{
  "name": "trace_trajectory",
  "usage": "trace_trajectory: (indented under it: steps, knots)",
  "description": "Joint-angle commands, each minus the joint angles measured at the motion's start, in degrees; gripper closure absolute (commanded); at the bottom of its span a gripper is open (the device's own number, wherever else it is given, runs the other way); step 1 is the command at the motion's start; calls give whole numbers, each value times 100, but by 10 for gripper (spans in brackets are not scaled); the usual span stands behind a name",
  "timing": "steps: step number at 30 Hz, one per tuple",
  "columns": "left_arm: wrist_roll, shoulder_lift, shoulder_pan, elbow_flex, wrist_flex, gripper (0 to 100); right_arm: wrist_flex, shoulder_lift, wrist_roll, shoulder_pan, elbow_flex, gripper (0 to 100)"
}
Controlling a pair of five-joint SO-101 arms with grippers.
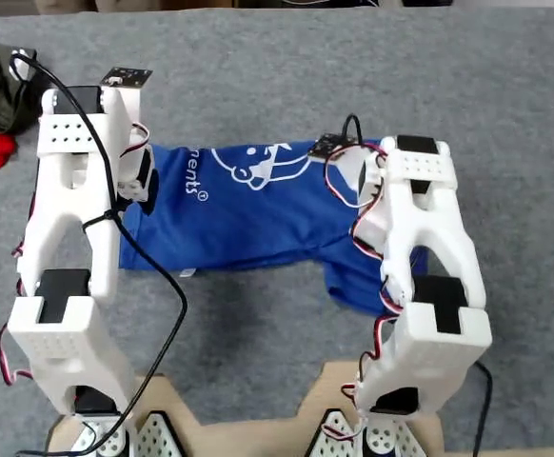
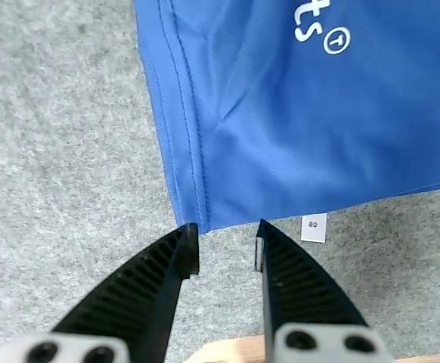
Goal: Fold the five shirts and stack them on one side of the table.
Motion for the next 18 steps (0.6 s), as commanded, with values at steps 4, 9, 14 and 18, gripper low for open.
trace_trajectory:
  steps: [4, 9, 14, 18]
  knots:
    - [-141, -330, 35, 9, -70, 867, -18, 101, 237, 22, -286, 892]
    - [-229, -330, 35, 9, -70, 867, -35, 347, 281, 22, -312, 820]
    - [-229, -330, 26, 9, -70, 867, -62, 585, 316, 22, -321, 821]
    - [-229, -330, 26, 9, -70, 867, -62, 620, 299, 22, -321, 825]
